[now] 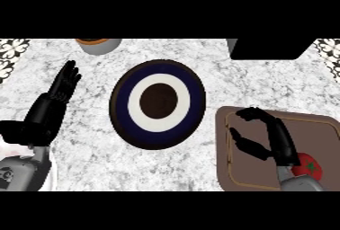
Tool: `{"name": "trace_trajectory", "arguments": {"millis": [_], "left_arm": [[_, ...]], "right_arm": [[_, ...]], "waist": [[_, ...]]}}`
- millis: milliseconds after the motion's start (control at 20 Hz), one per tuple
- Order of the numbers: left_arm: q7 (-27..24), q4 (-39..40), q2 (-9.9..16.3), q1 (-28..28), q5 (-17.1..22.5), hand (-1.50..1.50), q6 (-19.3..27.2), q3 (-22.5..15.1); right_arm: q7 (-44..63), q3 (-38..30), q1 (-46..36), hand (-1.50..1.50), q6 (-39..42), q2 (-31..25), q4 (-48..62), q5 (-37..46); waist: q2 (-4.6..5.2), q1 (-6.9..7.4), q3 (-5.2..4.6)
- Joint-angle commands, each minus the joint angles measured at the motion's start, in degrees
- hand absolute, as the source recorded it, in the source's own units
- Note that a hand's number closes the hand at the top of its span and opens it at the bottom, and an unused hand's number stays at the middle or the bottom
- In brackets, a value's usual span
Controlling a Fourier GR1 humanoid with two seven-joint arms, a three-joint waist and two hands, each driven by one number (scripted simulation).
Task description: Pick the tomato from the tray and place it in the plate
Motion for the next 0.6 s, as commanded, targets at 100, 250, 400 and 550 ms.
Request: {"name": "trace_trajectory", "arguments": {"millis": [100, 250, 400, 550], "left_arm": [[1.8, -1.1, 1.9, 0.2, 2.1, 0.0, -1.6, 4.0], [4.9, 0.2, 0.4, -4.5, -0.2, 0.0, -0.6, 3.4], [3.7, 0.8, 0.4, -2.2, 0.6, 0.0, -2.2, 3.8], [2.5, -1.2, 1.8, 0.5, 0.9, 0.0, -3.4, 5.1]], "right_arm": [[-13.1, 0.3, 10.5, -1.5, -8.2, 8.3, -6.2, -2.8], [-17.8, -4.2, 11.7, -1.5, -6.8, 6.1, -7.6, -5.5], [-6.6, -4.7, 13.4, -1.5, -5.8, -0.9, -22.1, -0.7], [6.3, -5.9, 16.3, -1.5, -4.5, -6.5, -29.8, 4.2]], "waist": [[0.05, -0.32, 0.2], [0.19, -0.34, 0.19], [0.06, -0.67, 0.09], [-0.09, -0.61, -0.01]]}}
